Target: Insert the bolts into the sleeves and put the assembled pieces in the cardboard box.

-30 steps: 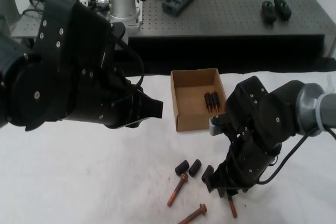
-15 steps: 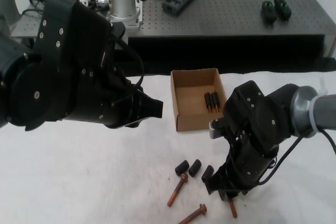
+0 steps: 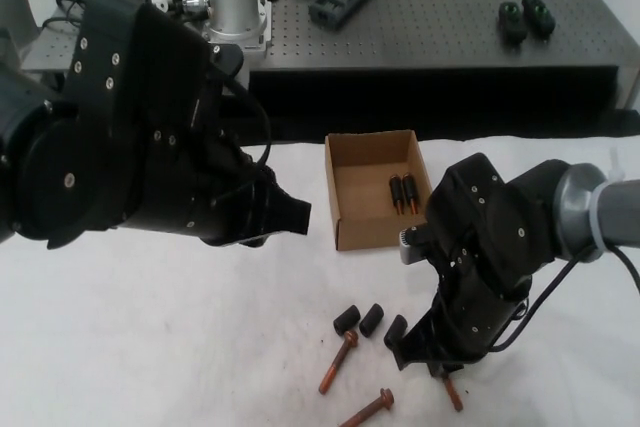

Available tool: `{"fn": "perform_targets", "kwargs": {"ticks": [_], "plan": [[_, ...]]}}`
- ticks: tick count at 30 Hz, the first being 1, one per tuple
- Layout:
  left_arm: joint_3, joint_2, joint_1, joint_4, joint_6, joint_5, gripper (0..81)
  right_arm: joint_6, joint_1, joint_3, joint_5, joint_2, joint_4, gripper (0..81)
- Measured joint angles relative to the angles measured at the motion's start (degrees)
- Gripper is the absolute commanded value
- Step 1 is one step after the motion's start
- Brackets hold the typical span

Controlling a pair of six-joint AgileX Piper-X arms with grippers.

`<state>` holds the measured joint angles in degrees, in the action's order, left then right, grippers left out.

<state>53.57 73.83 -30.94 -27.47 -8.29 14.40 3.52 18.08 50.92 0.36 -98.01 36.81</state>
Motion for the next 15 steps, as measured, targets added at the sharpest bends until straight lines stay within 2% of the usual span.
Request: {"fn": "perform_targets", "kwargs": {"ticks": [4,9,15], "plan": [[0.0,1.3,0.0,0.6,1.7,4.3,20.7,-0.3,-1.3,0.0,-0.9,1.9,0.8,2.0],[1.1,8.6,-1.0,1.2,4.5,7.6,31.1,-0.9,-5.0,-1.0,-2.5,11.6,3.2,2.0],[8.6,21.8,-4.6,-2.4,9.5,8.0,31.4,-1.0,-9.7,-7.6,-4.2,25.8,6.1,2.0]]}}
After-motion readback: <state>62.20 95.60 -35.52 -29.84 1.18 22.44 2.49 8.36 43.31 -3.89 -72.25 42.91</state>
